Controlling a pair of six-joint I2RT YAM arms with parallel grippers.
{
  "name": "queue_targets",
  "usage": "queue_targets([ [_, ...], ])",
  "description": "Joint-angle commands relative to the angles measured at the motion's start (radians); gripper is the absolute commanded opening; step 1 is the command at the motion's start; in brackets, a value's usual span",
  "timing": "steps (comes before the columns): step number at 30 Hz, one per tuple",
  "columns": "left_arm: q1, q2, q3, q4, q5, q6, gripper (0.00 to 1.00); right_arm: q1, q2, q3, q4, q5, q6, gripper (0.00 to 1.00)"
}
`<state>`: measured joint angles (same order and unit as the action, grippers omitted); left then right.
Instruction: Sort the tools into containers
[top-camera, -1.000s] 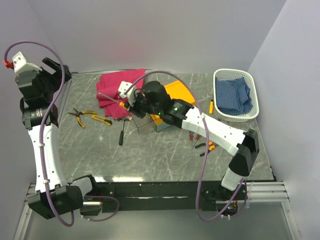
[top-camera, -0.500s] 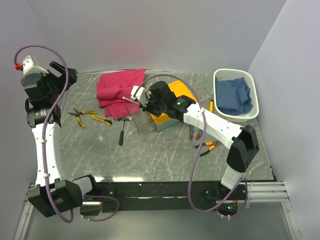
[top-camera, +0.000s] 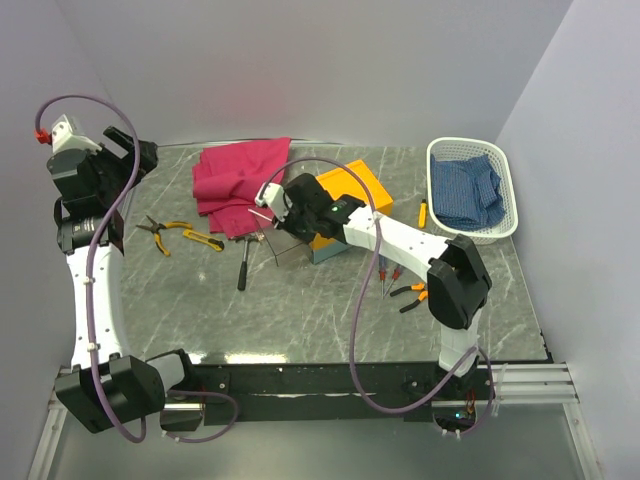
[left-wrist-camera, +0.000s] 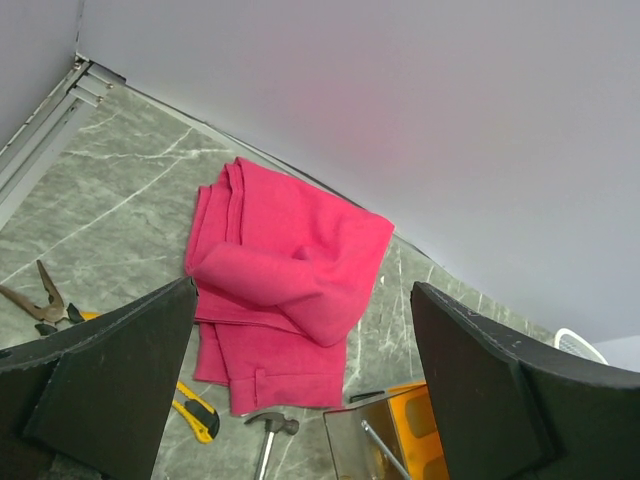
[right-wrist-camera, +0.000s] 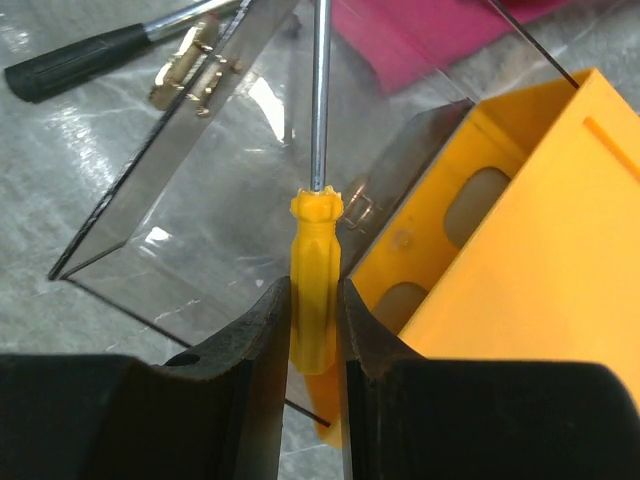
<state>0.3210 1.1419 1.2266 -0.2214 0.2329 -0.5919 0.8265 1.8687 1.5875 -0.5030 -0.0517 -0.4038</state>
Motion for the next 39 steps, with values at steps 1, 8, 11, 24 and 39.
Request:
queue_targets([
  [1,0.004,0.005,0.007,0.044,0.029,-0.008,0.94,-0.004,-0.019,0.042,0.052,0.087,0.040,0.39],
  [8,0.003,0.041,0.020,0.062,0.060,-0.029,0.94,-0.006,-0.141,0.029,0.054,0.084,0.040,0.59],
  [11,-0.006,0.059,0.024,0.080,0.097,-0.025,0.94,-0.045,-0.248,-0.050,0.055,0.067,0.004,0.62],
  [24,-0.073,0.143,0.034,0.067,0.120,0.070,0.96,-0.636,-0.510,-0.570,0.060,0.024,-0.020,0.91],
  [39,-0.073,0.220,0.019,0.051,0.092,0.129,0.95,-0.909,-0.330,-0.698,0.205,0.078,-0.159,0.80],
])
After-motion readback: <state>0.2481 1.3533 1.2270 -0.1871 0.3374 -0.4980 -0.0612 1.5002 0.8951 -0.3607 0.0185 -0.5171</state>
